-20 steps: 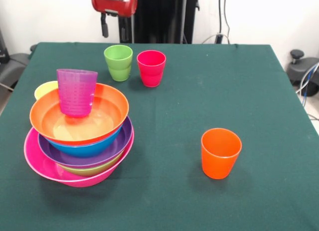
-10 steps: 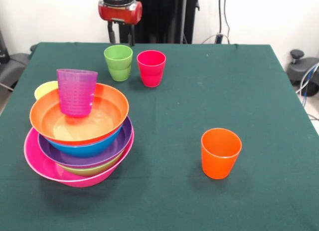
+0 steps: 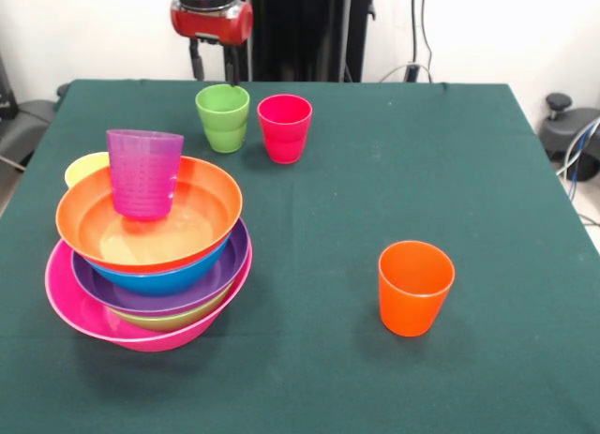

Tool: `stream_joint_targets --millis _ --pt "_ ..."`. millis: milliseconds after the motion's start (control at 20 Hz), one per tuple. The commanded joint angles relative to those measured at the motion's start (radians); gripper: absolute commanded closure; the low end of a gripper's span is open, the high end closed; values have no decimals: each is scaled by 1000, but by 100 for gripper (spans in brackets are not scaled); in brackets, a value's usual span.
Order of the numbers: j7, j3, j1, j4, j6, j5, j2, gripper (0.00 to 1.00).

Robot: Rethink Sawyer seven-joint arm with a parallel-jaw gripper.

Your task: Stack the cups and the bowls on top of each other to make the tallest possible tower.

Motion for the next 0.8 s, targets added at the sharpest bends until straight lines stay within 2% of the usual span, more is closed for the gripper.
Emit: stream_joint_targets --millis 50,250,500,800 --pt "-82 124 -18 -25 79 -10 -33 0" --pt "-78 140 -26 -7 93 0 -62 0" --pt "-38 119 -3 -25 48 -25 -21 0" --pt "18 55 56 -60 -26 -60 42 0"
